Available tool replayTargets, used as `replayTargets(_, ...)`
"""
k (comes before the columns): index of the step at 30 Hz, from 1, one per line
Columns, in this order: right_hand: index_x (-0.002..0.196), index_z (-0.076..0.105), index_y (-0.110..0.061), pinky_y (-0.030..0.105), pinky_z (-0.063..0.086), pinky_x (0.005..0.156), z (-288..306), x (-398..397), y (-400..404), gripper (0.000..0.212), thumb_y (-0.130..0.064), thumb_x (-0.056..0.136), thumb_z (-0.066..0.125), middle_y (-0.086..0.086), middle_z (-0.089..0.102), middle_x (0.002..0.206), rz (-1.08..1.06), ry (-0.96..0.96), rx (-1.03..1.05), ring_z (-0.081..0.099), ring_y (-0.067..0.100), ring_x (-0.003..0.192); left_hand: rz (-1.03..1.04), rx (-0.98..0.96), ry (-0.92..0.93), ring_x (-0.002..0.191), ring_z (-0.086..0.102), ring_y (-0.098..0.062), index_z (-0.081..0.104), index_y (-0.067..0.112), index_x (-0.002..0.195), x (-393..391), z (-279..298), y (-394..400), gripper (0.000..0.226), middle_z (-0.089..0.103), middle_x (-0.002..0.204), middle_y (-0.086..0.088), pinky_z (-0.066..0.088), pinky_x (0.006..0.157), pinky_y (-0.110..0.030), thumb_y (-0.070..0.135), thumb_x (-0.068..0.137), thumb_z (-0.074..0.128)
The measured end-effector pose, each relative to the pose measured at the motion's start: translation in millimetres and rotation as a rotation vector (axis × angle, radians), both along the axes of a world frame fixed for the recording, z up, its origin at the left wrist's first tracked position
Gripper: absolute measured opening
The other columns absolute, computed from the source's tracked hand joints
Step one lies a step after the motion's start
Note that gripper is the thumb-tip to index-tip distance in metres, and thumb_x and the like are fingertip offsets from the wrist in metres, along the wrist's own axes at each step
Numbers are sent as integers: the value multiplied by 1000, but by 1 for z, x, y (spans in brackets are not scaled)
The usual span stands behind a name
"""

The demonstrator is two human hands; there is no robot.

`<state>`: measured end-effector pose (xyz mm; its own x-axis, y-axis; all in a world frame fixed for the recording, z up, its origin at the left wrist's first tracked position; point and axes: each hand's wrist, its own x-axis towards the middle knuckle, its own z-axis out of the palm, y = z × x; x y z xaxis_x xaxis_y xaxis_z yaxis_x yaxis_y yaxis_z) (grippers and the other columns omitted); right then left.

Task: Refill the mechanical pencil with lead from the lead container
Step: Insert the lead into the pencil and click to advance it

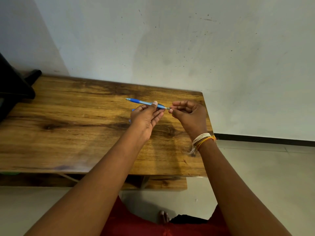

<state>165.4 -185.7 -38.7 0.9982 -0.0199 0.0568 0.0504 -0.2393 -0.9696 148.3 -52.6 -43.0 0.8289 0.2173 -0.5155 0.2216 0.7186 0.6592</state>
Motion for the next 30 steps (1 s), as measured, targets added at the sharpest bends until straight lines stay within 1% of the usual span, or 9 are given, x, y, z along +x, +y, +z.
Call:
replayTargets(3, 90, 72, -11, 28, 59, 75, -1, 0, 1, 21, -2, 72, 78, 5, 75, 86, -3, -11, -4, 73, 12, 80, 0, 8, -1, 74, 72, -20, 60, 1, 95, 1, -1, 0, 9, 70, 88, -17, 60, 63, -24, 5, 88, 62)
replayTargets(7, 90, 72, -10, 21, 58, 72, -2, 1, 3, 20, -3, 72, 78, 2, 75, 84, 8, -34, -32, 72, 7, 77, 3, 21, -7, 69, 71, -17, 58, 2, 90, 1, -1, -1, 4, 69, 85, -17, 59, 60, -23, 4, 89, 61)
replayTargets(11, 93, 72, -8, 26, 59, 74, -3, 1, 4, 21, -4, 73, 78, 5, 75, 87, 4, -20, -42, 72, 11, 80, -17, -29, 2, 72, 71, -19, 58, 0, 95, 0, -2, -1, 8, 69, 90, -18, 60, 62, -24, 4, 89, 61)
replayTargets(14, 95, 72, -6, 29, 60, 74, -4, 0, 3, 22, -3, 73, 78, 8, 75, 88, -7, 5, 4, 73, 15, 81, -30, -28, 0, 75, 71, -19, 59, 0, 95, 0, -2, -3, 7, 69, 90, -19, 60, 63, -25, 4, 89, 61)
replayTargets(16, 95, 72, -5, 30, 60, 73, -5, -1, 4, 22, -3, 74, 78, 9, 75, 87, -20, 45, 53, 73, 15, 78, -33, -24, 2, 76, 71, -19, 59, 1, 94, 0, -2, -5, 7, 69, 91, -19, 60, 64, -25, 5, 89, 60)
replayTargets(21, 100, 70, -3, 28, 59, 68, -6, -3, 6, 24, -1, 76, 75, 11, 73, 89, -57, 172, 263, 71, 7, 70, -65, -16, -1, 76, 72, -17, 60, 3, 97, -2, -3, -6, 8, 71, 91, -16, 60, 65, -25, 7, 90, 60)
replayTargets(26, 115, 63, -1, 29, 57, 73, -6, -4, 4, 34, 3, 81, 68, 12, 70, 99, 15, 364, 560, 69, 20, 85, -97, 58, 24, 84, 72, -14, 61, 15, 92, 0, -4, -5, 6, 73, 93, -5, 56, 74, -29, 18, 88, 65)
replayTargets(28, 121, 60, -1, 29, 57, 76, -9, -5, 3, 40, 5, 82, 65, 11, 69, 97, 47, 438, 599, 67, 20, 86, -95, 94, 37, 92, 70, -15, 62, 20, 90, 1, -4, -4, 7, 73, 93, 1, 53, 79, -31, 22, 86, 67)
replayTargets(30, 121, 61, -3, 28, 57, 78, -10, -5, 3, 39, 5, 83, 65, 10, 68, 94, 76, 484, 609, 67, 19, 85, -98, 124, 45, 98, 67, -15, 63, 22, 91, 1, -5, -4, 9, 73, 97, 3, 51, 82, -33, 25, 84, 68)
